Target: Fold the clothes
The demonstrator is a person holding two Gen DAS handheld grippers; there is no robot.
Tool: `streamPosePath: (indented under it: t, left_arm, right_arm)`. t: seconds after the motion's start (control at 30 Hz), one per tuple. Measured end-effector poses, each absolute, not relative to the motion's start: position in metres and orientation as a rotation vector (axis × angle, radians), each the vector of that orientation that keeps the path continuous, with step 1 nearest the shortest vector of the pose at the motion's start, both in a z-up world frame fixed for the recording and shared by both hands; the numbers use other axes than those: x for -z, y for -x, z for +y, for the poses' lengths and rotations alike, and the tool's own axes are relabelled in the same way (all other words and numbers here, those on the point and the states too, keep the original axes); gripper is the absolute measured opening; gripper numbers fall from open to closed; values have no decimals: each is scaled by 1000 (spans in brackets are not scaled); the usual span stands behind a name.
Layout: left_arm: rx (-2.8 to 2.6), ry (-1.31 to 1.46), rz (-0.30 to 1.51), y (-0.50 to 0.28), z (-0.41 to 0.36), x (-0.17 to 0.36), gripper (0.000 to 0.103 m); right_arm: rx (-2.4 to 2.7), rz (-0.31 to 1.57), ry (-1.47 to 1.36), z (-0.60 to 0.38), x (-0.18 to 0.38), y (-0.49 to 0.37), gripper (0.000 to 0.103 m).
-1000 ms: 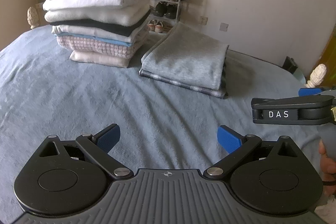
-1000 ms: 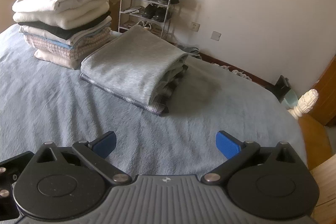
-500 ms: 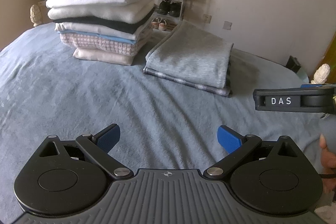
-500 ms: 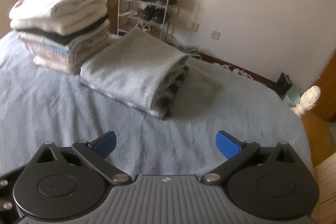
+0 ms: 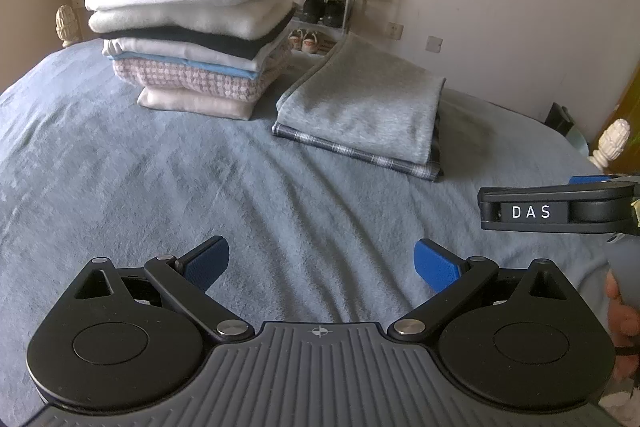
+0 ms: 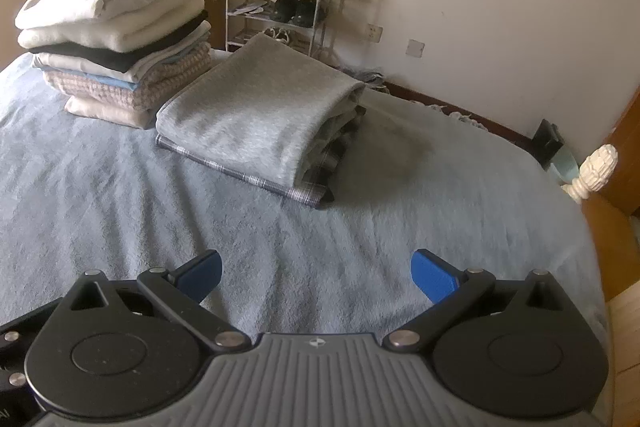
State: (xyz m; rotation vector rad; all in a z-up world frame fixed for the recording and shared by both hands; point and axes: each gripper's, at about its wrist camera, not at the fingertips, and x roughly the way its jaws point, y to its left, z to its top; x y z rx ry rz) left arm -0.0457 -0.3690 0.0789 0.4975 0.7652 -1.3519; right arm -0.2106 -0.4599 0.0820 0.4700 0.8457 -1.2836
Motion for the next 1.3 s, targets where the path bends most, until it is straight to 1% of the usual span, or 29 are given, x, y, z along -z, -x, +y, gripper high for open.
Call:
streamPosePath:
  t: [1.3]
  left_arm:
    - [1350,-500,766,48,-368,-81,100]
  right_arm:
    - [1271,857,-460,-456,-82,210,103]
